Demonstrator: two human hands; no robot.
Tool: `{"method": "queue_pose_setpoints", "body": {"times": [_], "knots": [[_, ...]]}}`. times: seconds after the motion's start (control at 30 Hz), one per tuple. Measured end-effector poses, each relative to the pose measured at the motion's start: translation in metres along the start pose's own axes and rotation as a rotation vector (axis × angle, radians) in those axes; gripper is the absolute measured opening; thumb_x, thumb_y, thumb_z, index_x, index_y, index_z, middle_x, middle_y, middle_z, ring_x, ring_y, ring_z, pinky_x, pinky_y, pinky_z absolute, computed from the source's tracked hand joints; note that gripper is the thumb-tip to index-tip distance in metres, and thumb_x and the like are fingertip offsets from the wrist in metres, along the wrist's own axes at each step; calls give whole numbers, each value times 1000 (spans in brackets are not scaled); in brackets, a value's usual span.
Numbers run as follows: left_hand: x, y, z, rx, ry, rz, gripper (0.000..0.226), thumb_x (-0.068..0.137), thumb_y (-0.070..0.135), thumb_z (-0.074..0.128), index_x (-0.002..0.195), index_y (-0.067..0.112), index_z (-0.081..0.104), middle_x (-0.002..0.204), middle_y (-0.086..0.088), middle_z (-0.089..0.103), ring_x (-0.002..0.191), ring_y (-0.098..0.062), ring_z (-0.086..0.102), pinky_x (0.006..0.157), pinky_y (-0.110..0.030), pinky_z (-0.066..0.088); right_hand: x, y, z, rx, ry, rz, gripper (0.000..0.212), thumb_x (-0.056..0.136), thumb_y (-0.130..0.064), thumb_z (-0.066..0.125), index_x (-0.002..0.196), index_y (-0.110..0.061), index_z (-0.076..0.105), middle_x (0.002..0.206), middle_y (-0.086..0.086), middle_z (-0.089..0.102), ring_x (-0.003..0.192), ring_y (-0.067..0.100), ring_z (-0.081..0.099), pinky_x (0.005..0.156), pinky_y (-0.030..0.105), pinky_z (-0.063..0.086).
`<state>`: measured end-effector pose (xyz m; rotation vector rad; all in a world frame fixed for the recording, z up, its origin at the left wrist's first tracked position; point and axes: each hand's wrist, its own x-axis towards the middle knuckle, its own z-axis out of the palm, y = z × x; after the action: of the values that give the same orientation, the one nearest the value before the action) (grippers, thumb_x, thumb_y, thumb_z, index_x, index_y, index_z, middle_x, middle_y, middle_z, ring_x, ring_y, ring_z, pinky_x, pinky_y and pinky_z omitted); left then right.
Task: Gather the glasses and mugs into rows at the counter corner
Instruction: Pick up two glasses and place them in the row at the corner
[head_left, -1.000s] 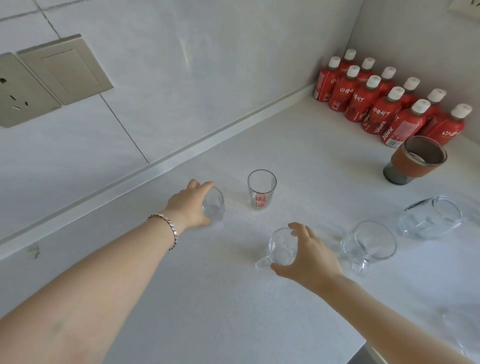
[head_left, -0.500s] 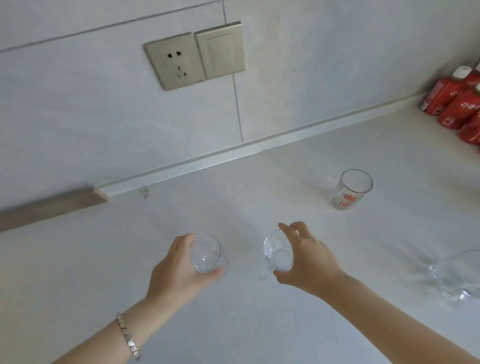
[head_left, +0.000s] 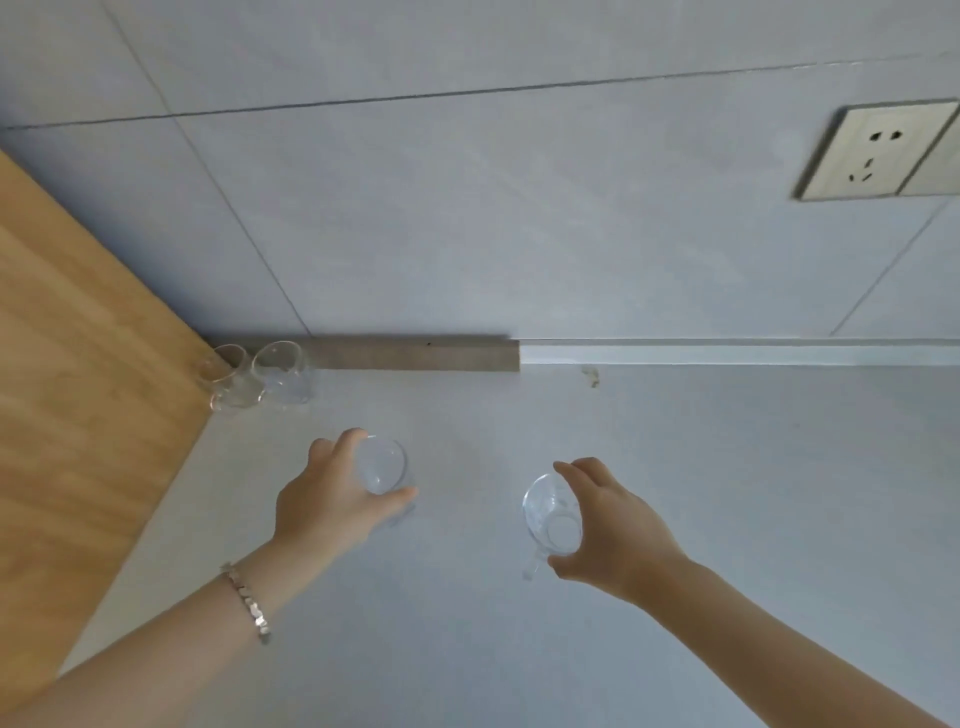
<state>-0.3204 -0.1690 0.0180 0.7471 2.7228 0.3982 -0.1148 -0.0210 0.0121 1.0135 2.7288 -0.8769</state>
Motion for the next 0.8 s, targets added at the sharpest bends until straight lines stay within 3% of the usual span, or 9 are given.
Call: {"method": "queue_pose_setpoints", "body": {"times": [0.13, 0.3, 0.43, 0.67, 0.8], "knots": [[67, -60, -30, 99, 29, 22, 75, 65, 59, 70, 125, 25, 41, 121, -5, 47, 99, -30, 63, 76, -32, 45, 37, -69, 30, 13, 3, 11, 91, 70, -32, 73, 146, -22, 24, 141, -13, 31, 116, 15, 54, 88, 23, 48], [140, -78, -38, 179, 25, 76, 83, 70, 62, 64, 129, 12, 35, 125, -13, 46, 106, -33, 60, 78, -35, 48, 75, -118, 56, 45, 5, 31, 91, 68, -33, 74, 144, -25, 25, 140, -15, 32, 114, 13, 55, 88, 23, 50], [186, -65, -30, 191, -10, 94, 81, 73, 60, 63, 126, 6, 36, 132, -17, 45, 110, -35, 59, 72, -35, 44, 100, -130, 69, 68, 5, 52, 90, 67, -30, 74, 143, -24, 28, 139, -16, 34, 113, 11, 54, 87, 21, 50], [238, -51, -9, 183, -58, 80, 81, 73, 57, 66, 126, 4, 36, 126, -18, 47, 113, -33, 55, 80, -37, 49, 144, -121, 78, 76, -25, 109, 85, 65, -23, 73, 139, -24, 32, 134, -12, 32, 107, 11, 54, 85, 19, 51], [250, -56, -2, 176, -54, 76, 83, 72, 59, 65, 126, 3, 35, 126, -17, 46, 110, -32, 57, 80, -36, 50, 181, -122, 75, 51, -46, 109, 84, 66, -20, 75, 137, -29, 32, 119, -6, 28, 105, 12, 45, 88, 18, 49]]}}
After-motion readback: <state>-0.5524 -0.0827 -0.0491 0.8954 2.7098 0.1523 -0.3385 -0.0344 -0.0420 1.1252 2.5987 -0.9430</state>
